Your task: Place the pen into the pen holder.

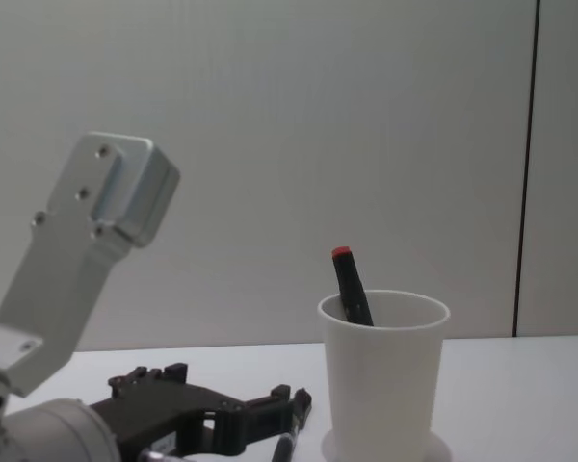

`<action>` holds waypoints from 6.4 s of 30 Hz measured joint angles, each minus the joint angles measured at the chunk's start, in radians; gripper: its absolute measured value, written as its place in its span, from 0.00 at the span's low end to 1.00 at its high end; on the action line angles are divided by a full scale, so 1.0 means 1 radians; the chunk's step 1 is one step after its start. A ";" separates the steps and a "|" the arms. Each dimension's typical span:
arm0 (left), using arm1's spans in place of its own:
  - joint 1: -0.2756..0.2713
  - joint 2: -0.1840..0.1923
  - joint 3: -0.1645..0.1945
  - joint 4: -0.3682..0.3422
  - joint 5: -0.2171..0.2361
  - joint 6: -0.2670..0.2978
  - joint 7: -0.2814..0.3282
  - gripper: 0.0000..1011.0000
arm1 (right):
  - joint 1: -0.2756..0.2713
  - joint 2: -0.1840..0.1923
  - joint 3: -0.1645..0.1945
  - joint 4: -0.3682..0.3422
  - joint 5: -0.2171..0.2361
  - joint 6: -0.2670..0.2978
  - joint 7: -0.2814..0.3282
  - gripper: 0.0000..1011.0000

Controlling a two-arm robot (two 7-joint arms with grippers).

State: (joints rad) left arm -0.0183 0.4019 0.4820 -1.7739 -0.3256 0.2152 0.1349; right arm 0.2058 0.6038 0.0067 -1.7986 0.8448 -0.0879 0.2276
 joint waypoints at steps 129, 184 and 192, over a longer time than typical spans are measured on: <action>-0.019 -0.141 0.011 0.060 0.065 0.187 -0.008 0.57 | 0.000 0.000 0.000 0.000 0.000 0.000 0.000 0.99; -0.013 -0.134 0.004 0.053 0.070 0.169 0.002 0.11 | 0.000 0.000 0.000 0.000 0.000 0.000 0.000 0.99; -0.004 -0.112 -0.016 0.027 0.099 0.123 0.031 0.11 | 0.000 0.000 0.000 0.000 0.000 0.000 0.000 0.99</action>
State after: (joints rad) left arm -0.0222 0.2900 0.4655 -1.7465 -0.2263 0.3384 0.1661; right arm 0.2057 0.6038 0.0066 -1.7985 0.8447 -0.0878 0.2277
